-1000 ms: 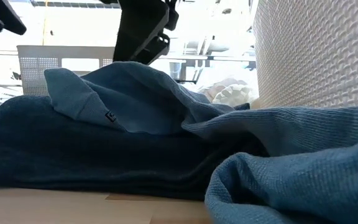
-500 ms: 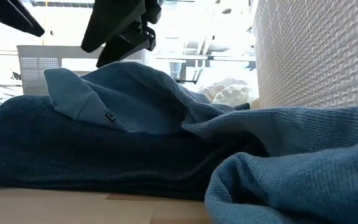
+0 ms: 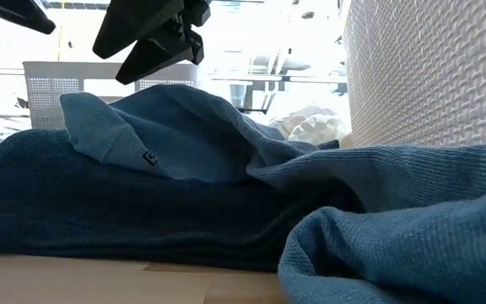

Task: Sort clothes
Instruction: Put the blue sock into the top white laundry bin

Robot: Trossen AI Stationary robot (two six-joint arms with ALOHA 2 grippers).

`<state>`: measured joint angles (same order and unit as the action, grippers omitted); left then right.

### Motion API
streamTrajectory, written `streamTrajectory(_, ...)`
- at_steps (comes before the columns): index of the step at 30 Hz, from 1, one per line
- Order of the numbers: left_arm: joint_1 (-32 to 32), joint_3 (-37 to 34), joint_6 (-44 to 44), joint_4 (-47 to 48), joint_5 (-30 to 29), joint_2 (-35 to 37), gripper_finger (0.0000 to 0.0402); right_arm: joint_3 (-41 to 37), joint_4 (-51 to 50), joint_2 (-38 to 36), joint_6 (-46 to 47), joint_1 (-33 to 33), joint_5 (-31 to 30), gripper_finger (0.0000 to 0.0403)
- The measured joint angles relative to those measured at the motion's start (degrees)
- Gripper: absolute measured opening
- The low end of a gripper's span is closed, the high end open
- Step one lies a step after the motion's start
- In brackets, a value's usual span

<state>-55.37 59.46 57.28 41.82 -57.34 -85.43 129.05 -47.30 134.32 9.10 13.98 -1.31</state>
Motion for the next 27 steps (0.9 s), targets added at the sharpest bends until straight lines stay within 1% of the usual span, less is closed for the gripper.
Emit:
streamTrajectory(6, -0.3, 0.0, -1.5, -0.4, 2.5, 0.0, 0.0155, 0.0, -0.1, 0.0, 0.0, 0.0, 0.0, 0.0243)
streamTrajectory(27, 0.7, 0.0, -3.5, -0.8, 0.1, 0.0, 0.0155, 0.0, -0.2, 0.0, 0.0, 0.0, 0.0, 0.0243)
